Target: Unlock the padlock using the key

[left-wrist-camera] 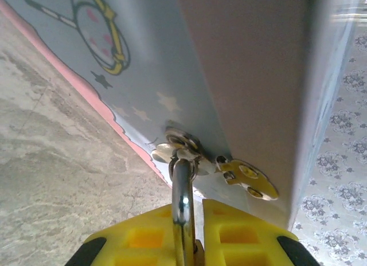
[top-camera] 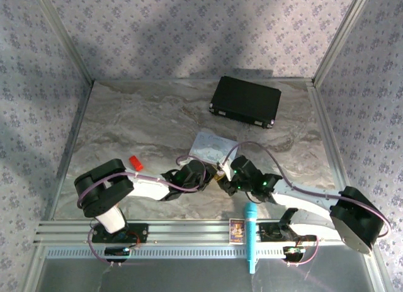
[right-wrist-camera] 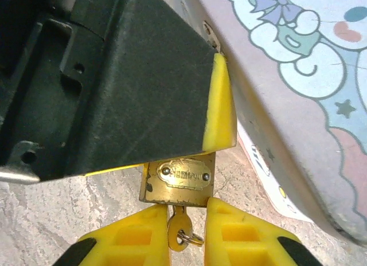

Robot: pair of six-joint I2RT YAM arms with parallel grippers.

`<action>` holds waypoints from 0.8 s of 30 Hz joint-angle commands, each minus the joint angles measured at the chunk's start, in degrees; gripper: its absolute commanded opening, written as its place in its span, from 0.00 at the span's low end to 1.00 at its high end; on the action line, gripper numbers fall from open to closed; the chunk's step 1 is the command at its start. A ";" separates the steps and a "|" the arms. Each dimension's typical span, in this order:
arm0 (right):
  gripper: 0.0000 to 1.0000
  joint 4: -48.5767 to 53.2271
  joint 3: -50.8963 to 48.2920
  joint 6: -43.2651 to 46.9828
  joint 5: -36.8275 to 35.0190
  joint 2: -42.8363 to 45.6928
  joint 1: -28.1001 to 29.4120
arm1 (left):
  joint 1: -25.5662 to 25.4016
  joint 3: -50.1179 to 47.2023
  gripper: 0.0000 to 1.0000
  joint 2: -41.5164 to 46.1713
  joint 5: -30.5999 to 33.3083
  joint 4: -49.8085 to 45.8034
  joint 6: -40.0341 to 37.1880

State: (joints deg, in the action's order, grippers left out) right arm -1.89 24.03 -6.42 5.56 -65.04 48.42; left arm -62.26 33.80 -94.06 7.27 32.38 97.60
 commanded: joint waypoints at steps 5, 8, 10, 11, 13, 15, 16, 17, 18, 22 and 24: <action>0.11 -3.26 -2.23 -4.20 9.41 0.24 -8.03 | -0.67 -1.89 0.00 1.68 -2.30 4.53 0.70; 0.10 -4.30 -2.67 -5.96 12.19 -1.45 -10.24 | -0.67 -1.97 0.00 1.75 -2.61 4.72 0.45; 0.11 -5.23 -2.72 -6.97 14.25 -2.55 -11.15 | -0.76 -2.22 0.00 1.70 -2.61 4.82 0.64; 0.12 -5.45 -2.63 -7.31 14.55 -3.02 -11.18 | -0.88 -2.57 0.00 1.54 -2.39 5.67 0.94; 0.14 -6.33 -2.59 -8.57 16.02 -3.88 -11.59 | -0.85 -3.11 0.00 1.00 -2.44 7.36 1.51; 0.18 -6.58 -2.33 -10.01 16.84 -4.35 -12.17 | -0.85 -3.59 0.00 0.65 -2.61 8.16 1.87; 0.20 -6.59 -2.32 -10.43 17.09 -4.33 -12.30 | -0.85 -3.63 0.00 0.67 -2.54 8.05 1.76; 0.23 -6.72 -2.41 -10.84 17.11 -4.08 -12.45 | -0.85 -3.62 0.00 0.78 -2.42 7.29 1.68; 0.29 -6.64 -2.62 -11.51 16.94 -3.56 -12.46 | -0.85 -3.53 0.00 1.01 -2.22 6.30 1.64; 0.51 -4.90 -2.91 -15.29 15.16 0.58 -12.13 | -0.85 -2.89 0.00 2.45 -1.17 1.24 0.53; 0.59 -1.75 -2.60 -18.75 11.67 3.41 -11.97 | -0.85 -2.22 0.00 3.08 -0.75 -2.22 -0.18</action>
State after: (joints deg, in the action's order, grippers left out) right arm -6.35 21.15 -19.79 22.63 -65.43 36.73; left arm -62.46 30.79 -93.06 6.83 34.87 98.85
